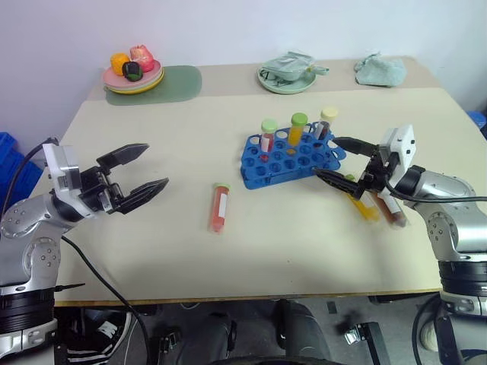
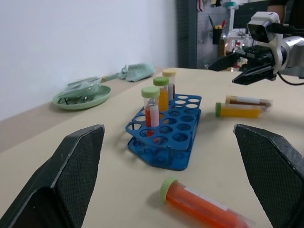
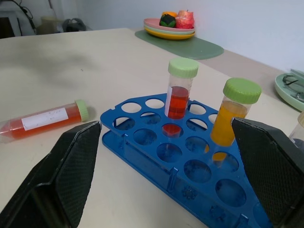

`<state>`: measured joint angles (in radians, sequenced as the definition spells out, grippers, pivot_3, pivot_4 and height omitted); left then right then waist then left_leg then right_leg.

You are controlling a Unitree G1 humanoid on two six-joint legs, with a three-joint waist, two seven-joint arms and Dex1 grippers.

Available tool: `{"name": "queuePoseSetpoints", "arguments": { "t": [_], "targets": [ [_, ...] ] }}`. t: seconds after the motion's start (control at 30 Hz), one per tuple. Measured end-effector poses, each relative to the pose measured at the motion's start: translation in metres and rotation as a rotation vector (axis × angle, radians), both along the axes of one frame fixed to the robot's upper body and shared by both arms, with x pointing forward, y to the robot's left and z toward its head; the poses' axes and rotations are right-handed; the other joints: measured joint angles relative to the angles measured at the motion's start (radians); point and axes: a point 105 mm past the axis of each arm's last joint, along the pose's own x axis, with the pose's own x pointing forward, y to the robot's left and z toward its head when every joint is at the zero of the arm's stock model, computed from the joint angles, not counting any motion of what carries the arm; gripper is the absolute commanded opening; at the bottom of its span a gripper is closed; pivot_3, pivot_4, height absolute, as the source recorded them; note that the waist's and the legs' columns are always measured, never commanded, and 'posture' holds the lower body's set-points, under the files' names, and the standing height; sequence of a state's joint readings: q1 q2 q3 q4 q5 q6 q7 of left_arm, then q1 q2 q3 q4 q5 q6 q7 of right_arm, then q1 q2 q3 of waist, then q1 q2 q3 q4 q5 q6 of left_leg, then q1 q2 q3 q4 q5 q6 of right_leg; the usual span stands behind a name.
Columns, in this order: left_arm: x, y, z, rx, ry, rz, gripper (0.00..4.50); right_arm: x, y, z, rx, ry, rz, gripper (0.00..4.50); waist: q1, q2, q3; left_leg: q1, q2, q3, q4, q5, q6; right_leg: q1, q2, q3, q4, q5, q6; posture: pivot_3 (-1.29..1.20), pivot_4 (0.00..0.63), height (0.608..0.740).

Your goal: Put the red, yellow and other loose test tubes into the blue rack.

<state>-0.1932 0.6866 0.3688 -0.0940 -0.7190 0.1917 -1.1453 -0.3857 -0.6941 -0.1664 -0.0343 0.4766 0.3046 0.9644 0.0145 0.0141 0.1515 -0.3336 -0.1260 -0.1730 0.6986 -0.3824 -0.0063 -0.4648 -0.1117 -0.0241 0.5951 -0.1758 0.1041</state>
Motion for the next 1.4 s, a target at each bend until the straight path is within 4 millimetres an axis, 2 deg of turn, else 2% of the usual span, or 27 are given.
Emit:
{"name": "queuePoseSetpoints", "arguments": {
  "t": [0.17, 0.27, 0.47, 0.57, 0.7, 0.83, 1.0, 1.1, 1.4],
  "targets": [
    [0.001, -0.002, 0.001, 0.004, -0.007, -0.007, 4.50, 0.004, -0.007, -0.002, 0.007, 0.008, -0.045, 4.47, -0.001, 0.000, 0.000, 0.000, 0.000, 0.000, 0.000, 0.000, 0.000, 0.000, 0.000, 0.000, 0.000, 0.000, 0.000, 0.00, 0.150, 0.740],
    [0.005, -0.012, -0.001, -0.012, -0.004, -0.038, 4.50, 0.007, -0.019, 0.002, 0.006, 0.016, -0.122, 4.47, 0.002, 0.000, 0.000, 0.000, 0.000, 0.000, 0.000, 0.000, 0.000, 0.000, 0.000, 0.001, 0.000, 0.000, 0.000, 0.00, 0.150, 0.740],
    [0.007, -0.027, -0.005, -0.028, 0.010, -0.096, 4.50, 0.012, -0.058, -0.001, -0.097, 0.197, -0.308, 4.47, -0.001, 0.000, 0.000, -0.001, 0.001, 0.001, 0.000, 0.000, 0.000, -0.001, -0.001, 0.001, 0.000, 0.000, 0.000, 0.00, 0.150, 0.740],
    [0.007, -0.037, -0.012, -0.026, 0.025, -0.129, 4.50, 0.011, -0.080, -0.001, -0.147, 0.306, -0.403, 4.47, -0.001, 0.000, 0.000, -0.001, 0.001, 0.002, 0.000, 0.000, 0.000, -0.001, -0.001, 0.002, 0.000, 0.000, 0.000, 0.00, 0.150, 0.740],
    [0.008, -0.053, -0.018, -0.017, 0.039, -0.194, 4.50, 0.006, -0.100, 0.004, -0.211, 0.460, -0.512, 4.47, 0.001, 0.000, 0.000, -0.003, 0.001, 0.003, 0.001, 0.000, 0.000, -0.003, -0.001, 0.002, 0.000, 0.001, -0.001, 0.00, 0.150, 0.740],
    [0.010, -0.059, -0.011, -0.011, 0.013, -0.230, 4.50, 0.001, -0.110, 0.014, -0.262, 0.586, -0.564, 4.47, 0.000, 0.000, 0.000, -0.003, 0.001, 0.004, 0.000, -0.001, 0.001, -0.003, -0.001, 0.002, -0.001, 0.001, -0.001, 0.00, 0.150, 0.740],
    [0.010, -0.065, -0.016, -0.017, 0.028, -0.256, 4.50, -0.004, -0.115, -0.001, -0.311, 0.720, -0.586, 4.47, 0.000, 0.000, 0.000, -0.004, 0.001, 0.005, 0.001, -0.001, 0.002, -0.004, -0.001, 0.002, -0.001, 0.001, -0.001, 0.00, 0.150, 0.740],
    [0.009, -0.073, -0.021, -0.032, 0.032, -0.277, 4.50, 0.000, -0.123, -0.005, -0.296, 0.795, -0.667, 4.47, 0.000, 0.000, 0.000, -0.004, 0.001, 0.006, 0.001, -0.001, 0.002, -0.004, -0.001, 0.003, -0.001, 0.001, -0.001, 0.00, 0.150, 0.740],
    [0.008, -0.074, -0.024, -0.033, 0.030, -0.261, 4.50, 0.006, -0.122, -0.023, -0.292, 0.933, -0.733, 4.47, 0.001, 0.000, 0.000, -0.005, 0.001, 0.006, 0.001, -0.001, 0.002, -0.005, -0.001, 0.003, -0.001, 0.001, -0.001, 0.00, 0.150, 0.740]
  ]
}}
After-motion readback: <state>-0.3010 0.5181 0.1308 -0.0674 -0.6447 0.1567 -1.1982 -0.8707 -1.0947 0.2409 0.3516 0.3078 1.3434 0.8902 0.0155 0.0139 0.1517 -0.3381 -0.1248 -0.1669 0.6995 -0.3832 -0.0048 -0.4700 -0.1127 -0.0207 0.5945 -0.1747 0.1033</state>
